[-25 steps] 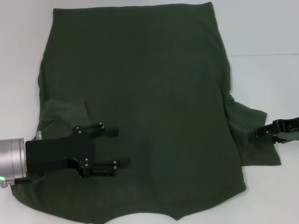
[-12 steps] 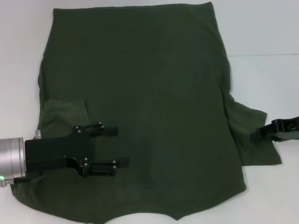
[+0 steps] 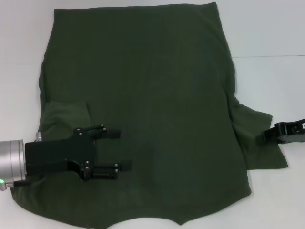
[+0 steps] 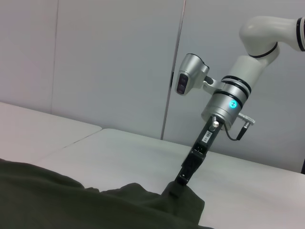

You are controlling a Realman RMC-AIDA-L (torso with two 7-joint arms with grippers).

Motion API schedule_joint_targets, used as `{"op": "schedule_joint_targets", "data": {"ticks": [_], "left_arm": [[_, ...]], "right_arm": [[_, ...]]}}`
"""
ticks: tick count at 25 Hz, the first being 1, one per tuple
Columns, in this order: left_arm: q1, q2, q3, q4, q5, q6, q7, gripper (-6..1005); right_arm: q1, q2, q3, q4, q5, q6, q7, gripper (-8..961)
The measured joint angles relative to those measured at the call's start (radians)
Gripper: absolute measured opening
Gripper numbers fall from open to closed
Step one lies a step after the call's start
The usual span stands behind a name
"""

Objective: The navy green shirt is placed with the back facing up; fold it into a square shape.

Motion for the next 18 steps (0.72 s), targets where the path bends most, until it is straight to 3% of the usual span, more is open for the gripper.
{"op": "schedule_joint_targets", "data": {"ticks": [3, 8, 11, 18], "left_arm": [[0.001, 0.0, 0.0, 0.0, 0.0, 0.0, 0.0, 909], [0.001, 0.0, 0.0, 0.0, 0.0, -0.002, 0.0, 910], [0.001, 0.0, 0.0, 0.0, 0.0, -0.003, 0.0, 909], [0.002, 0.0, 0.0, -0.001, 0.0, 0.001, 0.0, 909]], "right_arm": [[-0.001, -0.001, 0.0, 0.003, -0.001, 0.012, -0.002, 467], [0.0, -0.002, 0.001, 0.004, -0.001, 0.009, -0.004, 316], [0.001, 0.0, 0.001, 0.004, -0.002, 0.008, -0.006, 76], [0.001, -0.009, 0.001, 0.004, 0.0, 0.001, -0.018, 15]]}}
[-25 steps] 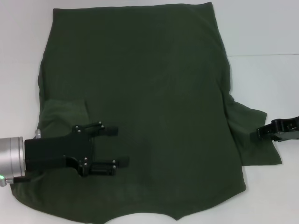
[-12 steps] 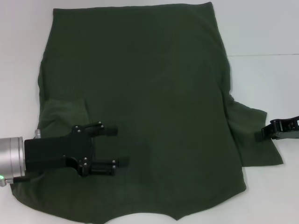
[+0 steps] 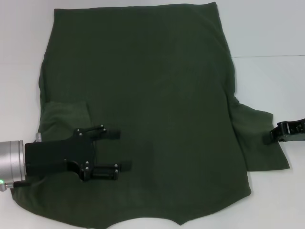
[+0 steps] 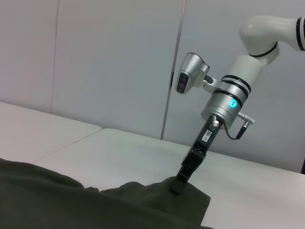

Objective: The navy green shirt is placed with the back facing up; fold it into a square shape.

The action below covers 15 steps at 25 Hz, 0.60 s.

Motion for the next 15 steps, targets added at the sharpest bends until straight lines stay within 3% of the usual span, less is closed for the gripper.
{"op": "schedule_joint_targets", "data": {"ticks": [3, 8, 15], "left_arm": [[-0.001, 0.0, 0.0, -0.001, 0.0, 0.004, -0.019, 910], [-0.019, 0.008, 0.0, 0.003, 0.0, 0.039, -0.112, 910], [-0.013, 0.01, -0.039, 0.015, -0.018, 0.072, -0.189, 909]], "right_arm": [[0.001, -0.014, 0.0, -0.01, 0.001, -0.037, 0.003, 17], [0.025, -0.064, 0.007, -0.04, 0.002, -0.125, 0.034, 21], [0.059, -0.072, 0.001, -0.17, -0.054, -0.177, 0.025, 27]]}}
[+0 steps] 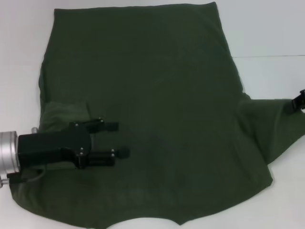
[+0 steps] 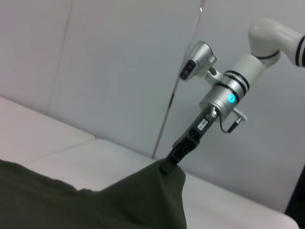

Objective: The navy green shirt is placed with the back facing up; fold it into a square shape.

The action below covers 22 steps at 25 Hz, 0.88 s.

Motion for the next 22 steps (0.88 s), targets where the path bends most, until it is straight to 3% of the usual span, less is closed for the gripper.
{"op": "schedule_joint_targets", "data": {"ticks": [4, 9, 16, 22], "left_arm": [[0.01, 0.001, -0.04, 0.001, -0.007, 0.005, -0.015, 909], [0.019, 0.001, -0.076, 0.001, -0.008, 0.005, -0.016, 909], [0.031, 0.001, -0.09, 0.012, -0.013, 0.012, -0.015, 909], [0.041, 0.001, -0.09, 0.023, -0.032, 0.016, -0.014, 910]], "right_arm": [[0.037, 0.007, -0.002, -0.012, -0.027, -0.004, -0.033, 30], [0.096, 0.032, -0.017, -0.015, -0.049, -0.011, -0.064, 35], [0.181, 0.085, -0.107, 0.0, -0.049, 0.0, -0.081, 40], [0.241, 0.114, -0.148, 0.003, -0.049, 0.007, -0.082, 45]]}}
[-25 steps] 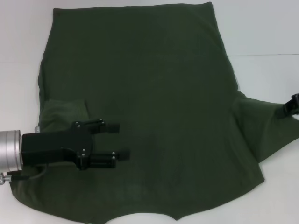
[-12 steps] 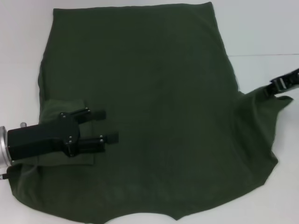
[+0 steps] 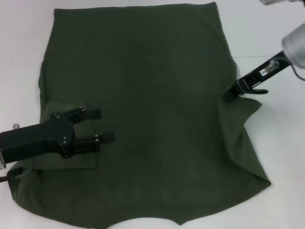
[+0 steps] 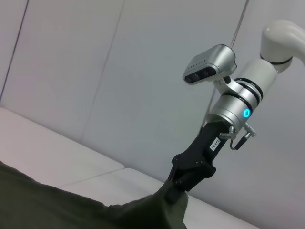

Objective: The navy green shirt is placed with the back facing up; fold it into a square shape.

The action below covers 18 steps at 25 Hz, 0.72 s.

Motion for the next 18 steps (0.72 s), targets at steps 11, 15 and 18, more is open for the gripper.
{"op": "schedule_joint_targets", "data": {"ticks": [11, 15, 18], "left_arm": [[0.004, -0.001, -0.002, 0.002, -0.004, 0.001, -0.003, 910], [0.004, -0.002, -0.003, 0.002, -0.005, 0.001, -0.004, 910], [0.004, -0.002, -0.003, 0.002, -0.005, 0.001, -0.005, 910]], "right_arm": [[0.056, 0.026, -0.059, 0.103, 0.0, 0.166, 0.037, 54], [0.058, 0.031, -0.058, 0.109, 0.001, 0.214, 0.056, 58], [0.058, 0.031, -0.054, 0.113, 0.004, 0.242, 0.066, 60]]}}
